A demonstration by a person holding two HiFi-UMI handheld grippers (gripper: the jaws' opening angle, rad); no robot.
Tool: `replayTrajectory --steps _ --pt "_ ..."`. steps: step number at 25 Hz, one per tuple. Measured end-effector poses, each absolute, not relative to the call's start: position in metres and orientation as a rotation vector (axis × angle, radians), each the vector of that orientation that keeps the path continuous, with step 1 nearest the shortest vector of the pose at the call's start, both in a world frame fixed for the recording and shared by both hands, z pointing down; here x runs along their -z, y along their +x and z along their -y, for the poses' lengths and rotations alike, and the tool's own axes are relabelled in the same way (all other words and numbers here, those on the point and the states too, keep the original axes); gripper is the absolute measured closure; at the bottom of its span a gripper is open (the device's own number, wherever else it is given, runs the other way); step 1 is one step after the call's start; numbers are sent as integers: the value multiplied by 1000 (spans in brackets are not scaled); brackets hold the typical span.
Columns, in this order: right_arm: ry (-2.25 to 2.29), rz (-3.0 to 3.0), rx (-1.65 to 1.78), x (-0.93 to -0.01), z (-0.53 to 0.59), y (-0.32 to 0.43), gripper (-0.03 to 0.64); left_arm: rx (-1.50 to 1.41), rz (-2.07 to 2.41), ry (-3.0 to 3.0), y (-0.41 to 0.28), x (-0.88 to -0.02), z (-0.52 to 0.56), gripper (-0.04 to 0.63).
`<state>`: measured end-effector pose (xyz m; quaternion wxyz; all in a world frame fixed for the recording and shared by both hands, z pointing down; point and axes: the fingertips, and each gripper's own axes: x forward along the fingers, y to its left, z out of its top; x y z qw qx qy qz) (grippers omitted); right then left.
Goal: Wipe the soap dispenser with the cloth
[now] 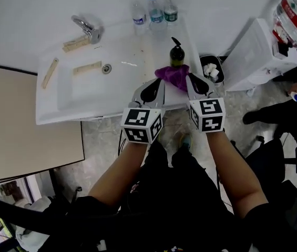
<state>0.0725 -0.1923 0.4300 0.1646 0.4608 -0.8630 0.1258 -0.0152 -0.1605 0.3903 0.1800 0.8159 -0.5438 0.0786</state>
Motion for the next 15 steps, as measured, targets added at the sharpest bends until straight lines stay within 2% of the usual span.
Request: replayTrajectory --steps 1,9,15 --pt "1313 2484 -336 -418 192 74 594 -216 1544 2310 -10 -387 161 595" --pt "1339 2594 -242 -366 194 78 595 -208 1592 2353 2 -369 169 595" --pt "1358 2592 -227 -359 196 73 595 -194 1604 2363 -7 -361 174 595"
